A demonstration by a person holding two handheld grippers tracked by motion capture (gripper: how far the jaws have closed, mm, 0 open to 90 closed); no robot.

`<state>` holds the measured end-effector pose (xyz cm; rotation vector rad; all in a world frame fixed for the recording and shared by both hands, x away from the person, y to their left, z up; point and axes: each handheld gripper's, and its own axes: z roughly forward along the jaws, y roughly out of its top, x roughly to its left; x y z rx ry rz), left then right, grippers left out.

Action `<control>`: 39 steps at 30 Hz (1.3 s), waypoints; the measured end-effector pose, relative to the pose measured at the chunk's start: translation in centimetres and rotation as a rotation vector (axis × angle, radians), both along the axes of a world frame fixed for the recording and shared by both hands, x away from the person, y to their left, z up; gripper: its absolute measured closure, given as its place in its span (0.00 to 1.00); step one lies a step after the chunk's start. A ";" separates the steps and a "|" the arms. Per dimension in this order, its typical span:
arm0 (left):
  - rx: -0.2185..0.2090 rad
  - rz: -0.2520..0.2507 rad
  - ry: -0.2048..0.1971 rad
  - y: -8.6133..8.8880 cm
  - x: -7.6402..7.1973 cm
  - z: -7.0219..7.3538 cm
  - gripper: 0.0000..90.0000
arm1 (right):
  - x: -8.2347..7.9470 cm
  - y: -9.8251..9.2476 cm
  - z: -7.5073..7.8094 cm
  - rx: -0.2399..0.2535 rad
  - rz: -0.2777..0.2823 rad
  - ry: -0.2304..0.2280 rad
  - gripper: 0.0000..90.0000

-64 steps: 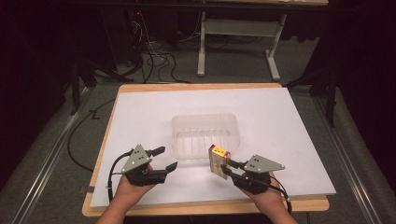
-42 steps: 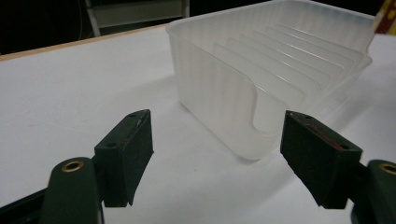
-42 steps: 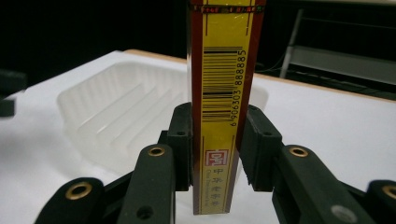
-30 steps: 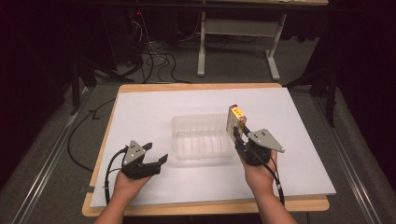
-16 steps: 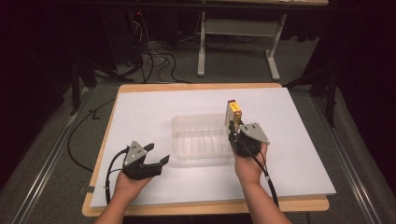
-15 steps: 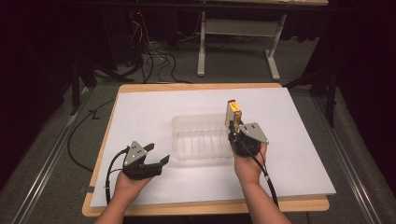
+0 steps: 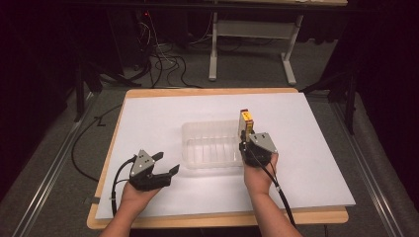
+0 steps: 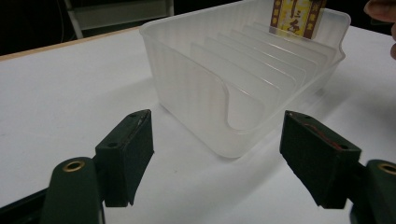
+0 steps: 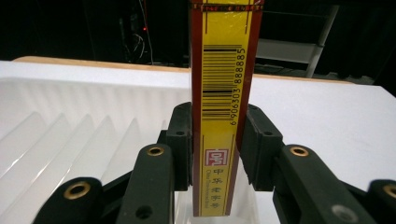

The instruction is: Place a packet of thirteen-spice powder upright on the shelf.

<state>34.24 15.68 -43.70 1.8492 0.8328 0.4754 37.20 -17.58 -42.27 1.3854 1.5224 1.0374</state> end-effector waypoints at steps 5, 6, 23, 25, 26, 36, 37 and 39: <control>0.007 -0.006 0.004 -0.1 0.1 -0.1 0.29 | -0.1 0.4 -0.8 -0.011 -0.001 0.007 0.76; 0.007 -0.007 0.005 -0.1 0.1 -0.1 0.29 | -0.1 0.4 -0.9 -0.016 -0.002 0.009 0.75; 0.012 -0.012 0.008 -0.3 0.0 -0.1 0.30 | -0.4 -0.2 -0.4 -0.004 0.056 0.002 0.63; 0.012 -0.012 0.007 -0.3 0.0 -0.1 0.30 | -0.4 -0.3 -0.3 -0.002 0.063 0.000 0.62; 0.012 -0.012 0.008 -0.2 0.0 -0.1 0.30 | -0.4 -0.4 -0.2 -0.002 0.068 0.002 0.62; 0.013 -0.011 0.005 -0.2 0.1 -0.1 0.30 | 2.6 -0.1 1.5 -0.027 0.085 0.041 0.58; 0.014 -0.011 0.005 -0.2 0.1 -0.1 0.30 | 2.9 -0.1 1.6 -0.020 0.082 0.051 0.59; 0.014 -0.012 0.005 -0.1 0.1 -0.1 0.30 | 3.5 -0.2 1.8 -0.012 0.086 0.069 0.62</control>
